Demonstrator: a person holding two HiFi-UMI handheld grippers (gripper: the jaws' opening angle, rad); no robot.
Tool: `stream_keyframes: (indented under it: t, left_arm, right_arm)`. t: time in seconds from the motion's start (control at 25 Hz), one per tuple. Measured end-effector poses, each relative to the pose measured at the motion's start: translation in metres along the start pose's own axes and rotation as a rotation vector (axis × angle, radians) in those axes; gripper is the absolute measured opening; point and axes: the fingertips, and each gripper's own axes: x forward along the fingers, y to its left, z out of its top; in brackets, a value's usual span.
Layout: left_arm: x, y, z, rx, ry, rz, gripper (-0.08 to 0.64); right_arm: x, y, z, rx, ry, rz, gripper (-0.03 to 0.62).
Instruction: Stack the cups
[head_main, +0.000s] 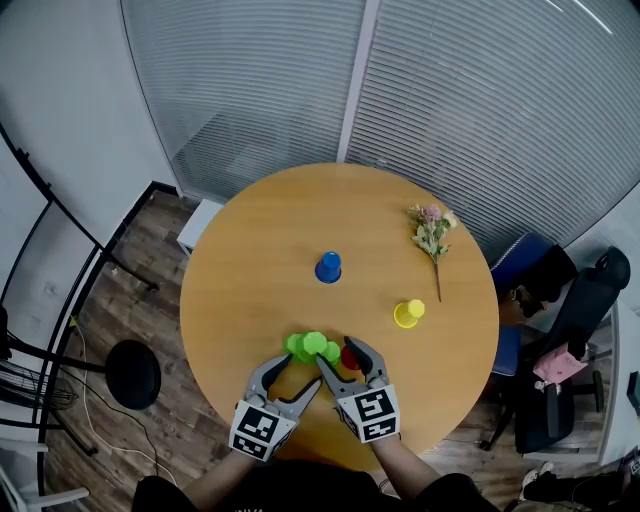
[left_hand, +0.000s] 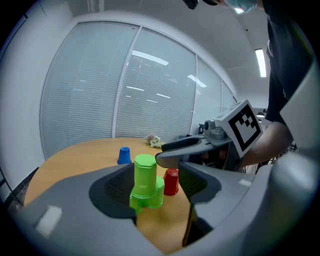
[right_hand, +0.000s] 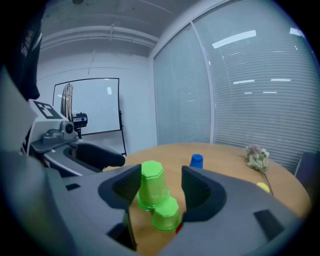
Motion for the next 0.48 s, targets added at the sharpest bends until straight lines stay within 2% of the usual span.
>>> stream_keyframes:
  t: [0.48]
  left_arm:
    - [0.063, -0.068, 0.018, 0.022, 0.002, -0.127, 0.272]
  right_arm:
    - [-0.058, -0.085, -0.027, 0.048, 0.023, -0.153, 0.229]
